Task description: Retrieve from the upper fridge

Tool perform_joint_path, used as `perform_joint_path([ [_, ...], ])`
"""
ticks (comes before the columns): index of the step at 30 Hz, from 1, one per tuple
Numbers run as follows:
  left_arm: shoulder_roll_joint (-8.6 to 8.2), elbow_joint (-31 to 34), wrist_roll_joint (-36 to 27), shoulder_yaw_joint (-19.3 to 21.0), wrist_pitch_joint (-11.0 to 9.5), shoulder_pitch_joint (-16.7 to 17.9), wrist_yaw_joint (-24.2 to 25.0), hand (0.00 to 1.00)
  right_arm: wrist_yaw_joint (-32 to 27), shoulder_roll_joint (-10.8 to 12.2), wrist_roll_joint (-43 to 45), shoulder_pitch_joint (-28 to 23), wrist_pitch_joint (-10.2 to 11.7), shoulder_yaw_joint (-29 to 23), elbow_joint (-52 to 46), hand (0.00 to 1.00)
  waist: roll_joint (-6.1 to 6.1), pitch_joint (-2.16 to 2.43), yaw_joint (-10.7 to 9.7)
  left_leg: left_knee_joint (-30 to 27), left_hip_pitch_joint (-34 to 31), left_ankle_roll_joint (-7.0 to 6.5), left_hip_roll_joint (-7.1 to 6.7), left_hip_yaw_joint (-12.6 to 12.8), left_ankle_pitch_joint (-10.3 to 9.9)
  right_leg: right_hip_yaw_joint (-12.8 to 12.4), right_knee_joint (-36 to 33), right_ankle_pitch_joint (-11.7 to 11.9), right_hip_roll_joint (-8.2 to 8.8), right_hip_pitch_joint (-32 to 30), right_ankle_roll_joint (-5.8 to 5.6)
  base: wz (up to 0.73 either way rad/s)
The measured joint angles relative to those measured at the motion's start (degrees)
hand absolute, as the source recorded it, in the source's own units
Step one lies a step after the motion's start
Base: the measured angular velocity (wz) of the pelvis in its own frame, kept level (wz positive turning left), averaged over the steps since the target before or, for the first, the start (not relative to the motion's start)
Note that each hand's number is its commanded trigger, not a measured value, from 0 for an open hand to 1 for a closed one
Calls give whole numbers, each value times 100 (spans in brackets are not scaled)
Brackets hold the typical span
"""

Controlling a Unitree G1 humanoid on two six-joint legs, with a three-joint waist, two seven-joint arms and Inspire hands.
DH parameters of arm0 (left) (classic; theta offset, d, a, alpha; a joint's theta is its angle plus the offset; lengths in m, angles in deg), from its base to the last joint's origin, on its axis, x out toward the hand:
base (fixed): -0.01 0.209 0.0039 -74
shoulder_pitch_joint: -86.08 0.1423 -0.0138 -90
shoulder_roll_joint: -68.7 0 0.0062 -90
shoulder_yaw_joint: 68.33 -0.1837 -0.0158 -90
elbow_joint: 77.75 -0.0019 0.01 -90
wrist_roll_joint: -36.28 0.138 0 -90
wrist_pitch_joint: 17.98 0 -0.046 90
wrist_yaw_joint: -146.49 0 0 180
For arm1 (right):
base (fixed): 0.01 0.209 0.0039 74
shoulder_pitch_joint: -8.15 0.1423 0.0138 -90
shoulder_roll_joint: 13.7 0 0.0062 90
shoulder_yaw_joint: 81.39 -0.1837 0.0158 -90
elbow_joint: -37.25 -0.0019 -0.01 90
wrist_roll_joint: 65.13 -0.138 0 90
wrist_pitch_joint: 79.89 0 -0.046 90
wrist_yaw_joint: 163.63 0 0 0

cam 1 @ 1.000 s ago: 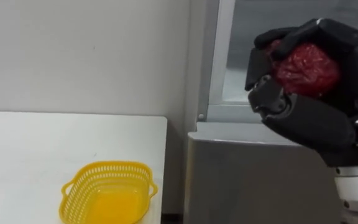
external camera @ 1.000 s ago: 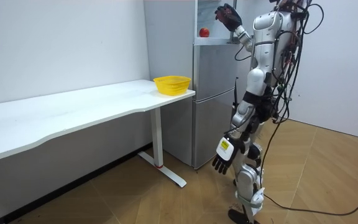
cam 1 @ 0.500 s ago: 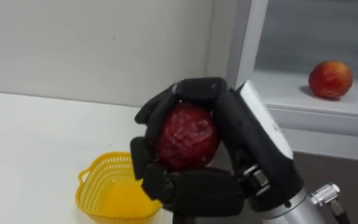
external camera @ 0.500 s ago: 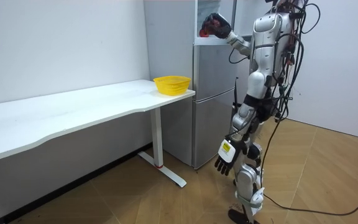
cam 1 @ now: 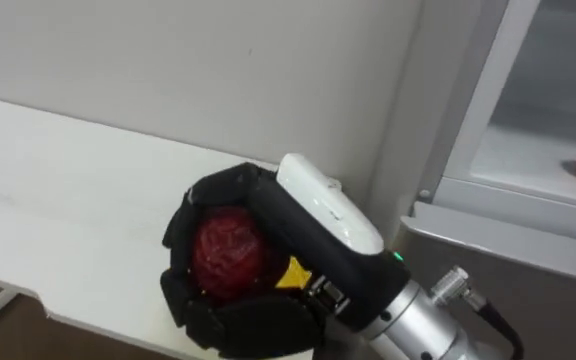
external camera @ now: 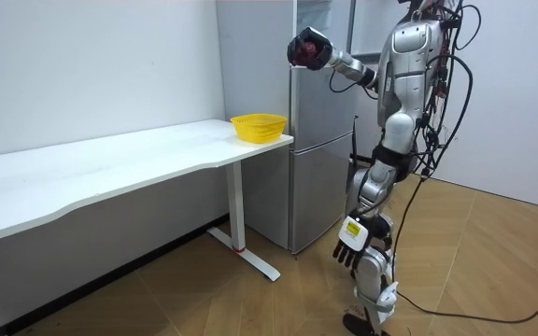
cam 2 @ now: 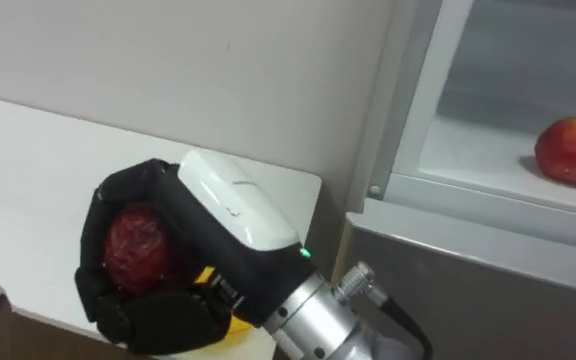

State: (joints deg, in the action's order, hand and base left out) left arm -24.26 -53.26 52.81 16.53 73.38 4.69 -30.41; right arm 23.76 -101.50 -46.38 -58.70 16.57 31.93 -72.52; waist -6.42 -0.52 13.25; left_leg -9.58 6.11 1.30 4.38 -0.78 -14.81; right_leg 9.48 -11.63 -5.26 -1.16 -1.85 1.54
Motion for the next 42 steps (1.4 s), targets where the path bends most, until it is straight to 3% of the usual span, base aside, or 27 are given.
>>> perform_joint_path([
  [2, 25, 14, 116, 61, 0, 50, 8, 0, -44, -47, 111, 185, -28, -30, 276, 100, -47, 8, 55, -3, 16, -1, -1, -51, 0, 32, 0, -4, 1, 34, -6, 15],
  [5, 38, 59, 240, 198, 0, 51, 13, 0, -114, -240, 220, 482, -47, -49, 692, 100, -119, -14, 152, -30, 34, -5, 0, -126, 3, 144, -1, -5, 20, 79, -8, 11],
  [10, 64, 84, 389, 396, 81, 124, 138, 0, -248, -395, 225, 1027, -148, -97, 1510, 100, -208, -11, 173, -39, 48, -7, -2, -278, 4, 237, 8, -15, 37, 141, -22, 14],
  [18, 149, 168, 442, 615, 130, 198, 232, 0, -488, -723, 239, 1057, -248, -234, 2521, 100, -419, -16, 344, -46, 4, -8, -26, -446, 5, 494, 2, -102, 101, 200, -35, 14],
  [23, 201, 206, 435, 607, 200, 218, 271, 0, -561, -753, 110, 1231, -243, -232, 3497, 100, -546, -20, 429, -135, -49, -8, -39, -493, 5, 528, 2, -111, 115, 203, -34, 3],
  [26, 259, 204, 434, 604, 265, 242, 271, 0, -603, -774, -67, 1401, -388, -228, 4133, 100, -616, -39, 445, -139, -54, -8, -40, -564, 5, 564, 16, -110, 117, 231, -33, 9],
  [32, 276, 266, 434, 604, 463, 255, 271, 0, -613, -815, -110, 1406, -517, -220, 4295, 100, -614, -49, 450, -179, -111, -9, -95, -596, 5, 613, 102, -116, 157, 259, -42, 5],
  [37, 320, 308, 426, 429, 467, 248, 248, 0, -653, -814, -289, 1405, -532, -213, 4712, 100, -586, -69, 456, -186, -154, -8, -120, -721, 4, 746, 88, -116, 189, 290, -43, 12],
  [42, 319, 369, 429, 283, 467, 248, 234, 0, -726, -815, -305, 1405, -529, -212, 5075, 100, -595, -64, 587, -222, -265, -6, -121, -740, 4, 788, 79, -116, 192, 196, -43, 3],
])
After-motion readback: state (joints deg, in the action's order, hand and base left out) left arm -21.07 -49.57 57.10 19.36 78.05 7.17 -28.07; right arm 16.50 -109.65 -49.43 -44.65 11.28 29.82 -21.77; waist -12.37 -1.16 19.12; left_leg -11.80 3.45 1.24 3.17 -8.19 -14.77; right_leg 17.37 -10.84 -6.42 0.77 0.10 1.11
